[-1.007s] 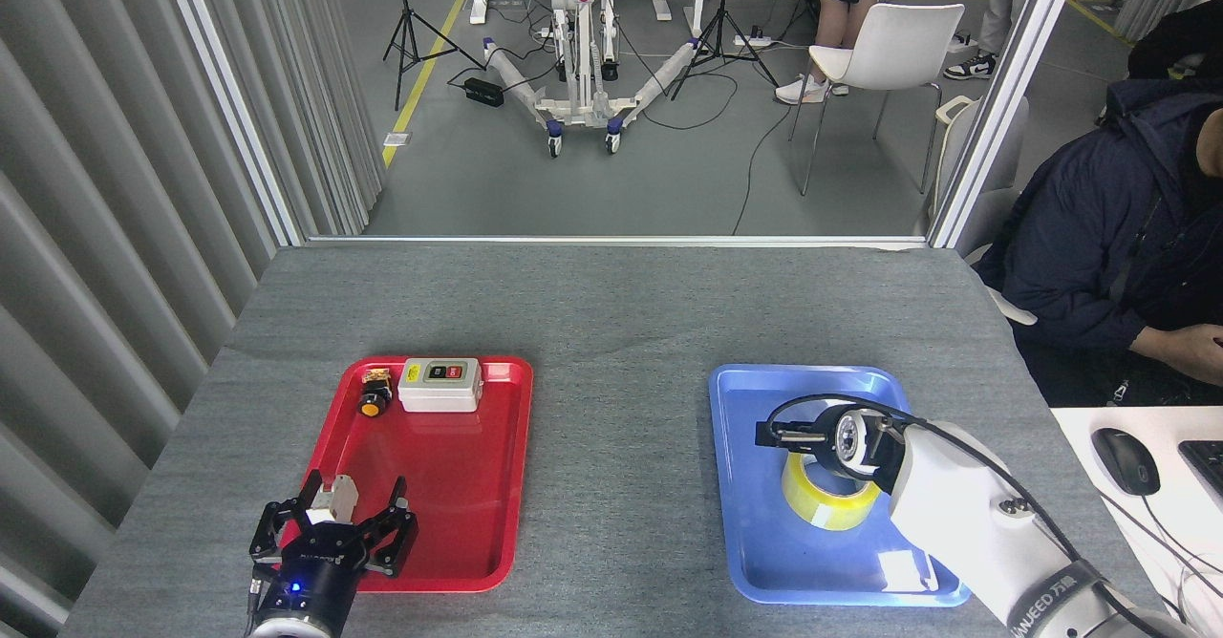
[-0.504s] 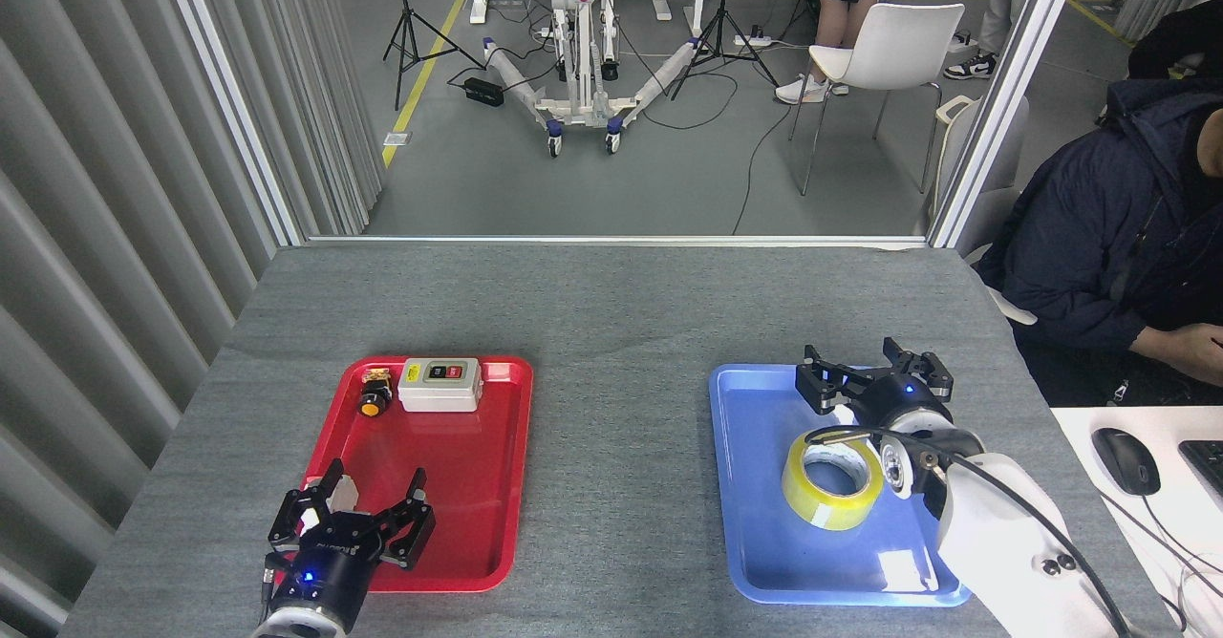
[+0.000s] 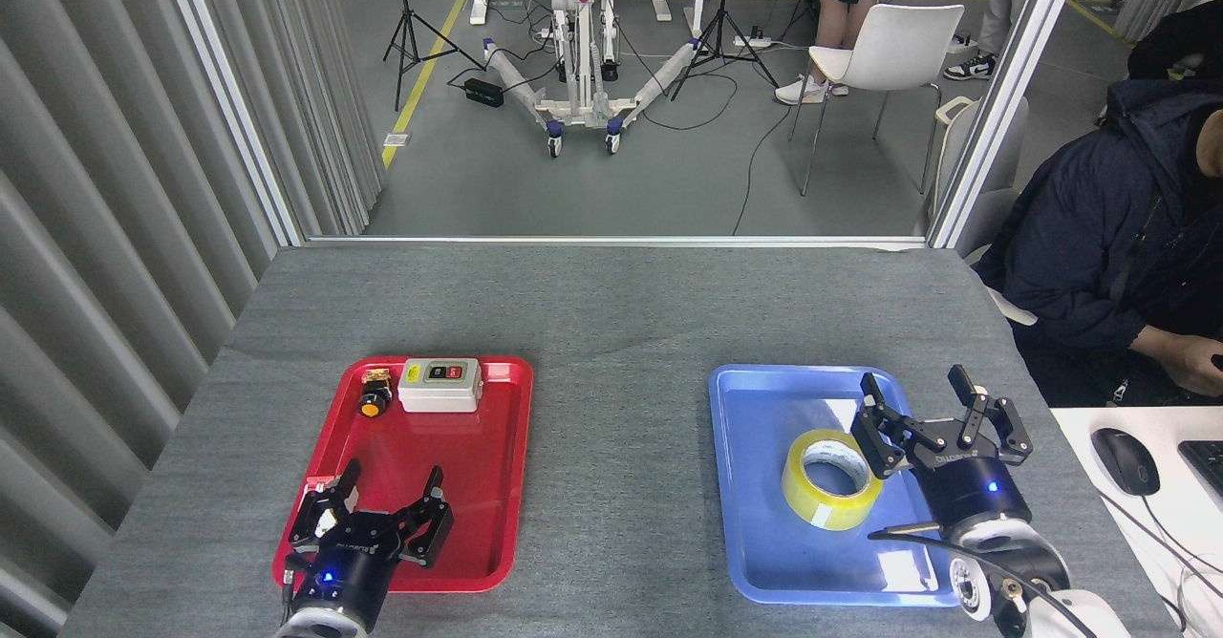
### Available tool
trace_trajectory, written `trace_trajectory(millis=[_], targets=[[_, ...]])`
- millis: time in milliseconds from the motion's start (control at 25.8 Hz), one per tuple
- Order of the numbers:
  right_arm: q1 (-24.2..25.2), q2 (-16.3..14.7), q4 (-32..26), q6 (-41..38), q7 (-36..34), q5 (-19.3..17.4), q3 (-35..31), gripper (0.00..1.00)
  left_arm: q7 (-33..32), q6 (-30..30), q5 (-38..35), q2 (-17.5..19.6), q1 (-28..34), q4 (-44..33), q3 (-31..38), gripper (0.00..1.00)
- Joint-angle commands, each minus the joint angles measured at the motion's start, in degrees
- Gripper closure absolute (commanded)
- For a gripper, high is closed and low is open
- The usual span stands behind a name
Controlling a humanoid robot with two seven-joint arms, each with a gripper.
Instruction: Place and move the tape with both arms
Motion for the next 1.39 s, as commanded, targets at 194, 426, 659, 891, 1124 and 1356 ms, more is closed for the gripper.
trace_trajectory(millis=[194, 426, 659, 891, 1124, 1356], targets=[[12.47, 3.95, -6.73, -4.65, -2.75, 2.69, -13.31, 0.0, 0.01, 0.08, 0.18, -1.37, 0.53, -0.5, 0.21, 0.0], [15.37, 9.22, -7.87, -4.21, -2.48, 7.87, -16.91, 0.0, 0.01, 0.08, 0.18, -1.55, 0.35, -0.5, 0.39, 0.0], [17.48, 10.45, -7.96, -4.56, -2.83, 8.31, -17.62, 0.0, 0.1, -0.1, 0.18, -1.46, 0.35, -0.5, 0.3, 0.0], [18.36, 10.8, -7.96, -4.56, -2.83, 8.22, -18.67, 0.0, 0.1, -0.01, 0.18, -1.55, 0.35, -0.59, 0.39, 0.0], [18.18, 10.63, -7.96, -4.73, -2.83, 8.14, -18.49, 0.0, 0.1, -0.01, 0.18, -1.46, 0.27, -0.67, 0.39, 0.0], [18.97, 10.71, -7.96, -4.91, -2.83, 8.22, -17.88, 0.0, 0.1, -0.01, 0.27, -1.46, 0.35, -0.59, 0.48, 0.0]])
